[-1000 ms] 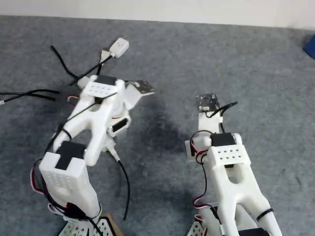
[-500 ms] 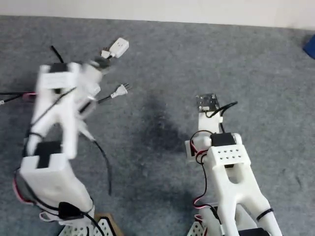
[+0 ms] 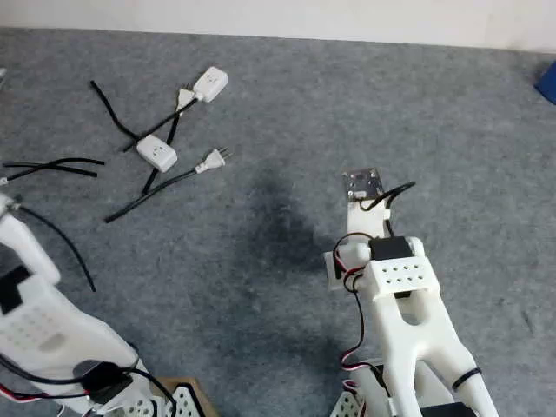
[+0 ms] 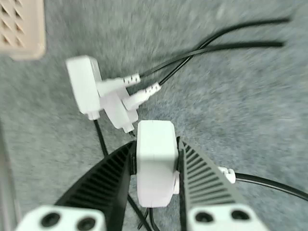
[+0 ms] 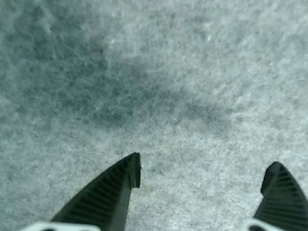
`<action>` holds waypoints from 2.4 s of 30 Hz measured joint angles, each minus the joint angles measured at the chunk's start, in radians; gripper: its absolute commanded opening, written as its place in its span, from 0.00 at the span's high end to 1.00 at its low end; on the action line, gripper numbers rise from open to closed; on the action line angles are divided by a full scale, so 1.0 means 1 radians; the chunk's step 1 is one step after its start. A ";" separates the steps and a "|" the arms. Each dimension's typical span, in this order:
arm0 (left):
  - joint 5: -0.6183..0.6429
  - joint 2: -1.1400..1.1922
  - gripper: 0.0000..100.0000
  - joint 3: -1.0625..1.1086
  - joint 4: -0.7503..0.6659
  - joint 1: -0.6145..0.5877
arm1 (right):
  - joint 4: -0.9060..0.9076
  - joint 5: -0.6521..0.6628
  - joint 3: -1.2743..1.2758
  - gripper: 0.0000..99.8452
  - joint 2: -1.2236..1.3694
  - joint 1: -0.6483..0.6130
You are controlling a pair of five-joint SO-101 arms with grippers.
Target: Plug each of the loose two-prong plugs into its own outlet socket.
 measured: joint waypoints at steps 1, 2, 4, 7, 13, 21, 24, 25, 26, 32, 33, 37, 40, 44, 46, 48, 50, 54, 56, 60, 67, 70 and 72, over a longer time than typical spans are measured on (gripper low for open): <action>-0.002 0.034 0.99 -0.005 -0.020 -0.012 | 0.000 0.000 0.000 0.62 0.000 -0.002; -0.005 0.074 0.99 -0.014 -0.040 -0.023 | 0.000 0.000 0.000 0.62 0.000 -0.002; -0.006 0.149 0.99 -0.041 -0.077 -0.038 | 0.000 0.000 0.000 0.62 0.000 -0.002; -0.008 0.272 0.99 -0.126 -0.109 -0.064 | 0.000 0.000 0.000 0.62 0.000 -0.002; -0.003 0.491 0.98 -0.382 -0.114 -0.130 | 0.000 0.000 0.000 0.62 0.000 -0.002; -0.006 0.623 0.68 -0.620 -0.020 -0.184 | 0.000 0.000 0.000 0.62 0.000 -0.002; -0.006 0.628 0.61 -0.674 0.098 -0.181 | 0.000 0.000 0.000 0.62 0.000 -0.002; -0.006 0.628 0.59 -0.695 0.141 -0.175 | 0.000 0.000 0.000 0.62 0.000 -0.002; -0.006 0.628 0.58 -0.720 0.189 -0.164 | 0.000 0.000 0.000 0.62 0.000 -0.002; 0.072 0.628 0.56 -0.873 0.374 -0.054 | 0.000 0.000 0.000 0.62 0.000 -0.002; 0.109 0.628 0.56 -0.901 0.381 -0.035 | 0.000 0.000 0.000 0.62 0.000 -0.002; 0.256 0.628 0.56 -1.003 0.387 0.058 | 0.000 0.000 0.000 0.62 0.000 -0.002; 0.327 0.628 0.56 -1.040 0.387 0.147 | 0.000 0.000 0.000 0.62 0.000 -0.002; 0.425 0.628 0.56 -0.997 0.390 0.307 | 0.000 0.000 0.000 0.62 0.000 -0.002; 0.511 0.628 0.56 -0.939 0.387 0.397 | -0.014 0.000 0.003 0.62 0.000 -0.002; 0.637 0.628 0.56 -0.878 0.342 0.486 | -0.021 0.000 0.005 0.62 0.000 -0.002; 0.816 0.628 0.56 -0.816 0.299 0.557 | -0.023 0.000 0.005 0.62 0.000 -0.002; 1.175 0.628 0.56 -0.758 0.282 0.644 | -0.025 0.000 0.005 0.62 0.000 -0.002; 1.272 0.628 0.56 -0.758 0.284 0.669 | -0.025 0.000 0.005 0.62 0.000 -0.003; 1.418 0.628 0.56 -0.758 0.318 0.663 | -0.025 0.000 0.005 0.62 0.000 -0.005; 1.490 0.628 0.56 -0.758 0.354 0.534 | -0.025 0.000 0.005 0.62 0.000 -0.005; 1.521 0.628 0.56 -0.758 0.358 0.482 | -0.025 0.000 0.005 0.62 0.000 -0.005; 1.522 0.635 0.56 -0.758 0.358 0.479 | -0.025 0.000 0.005 0.62 0.000 -0.005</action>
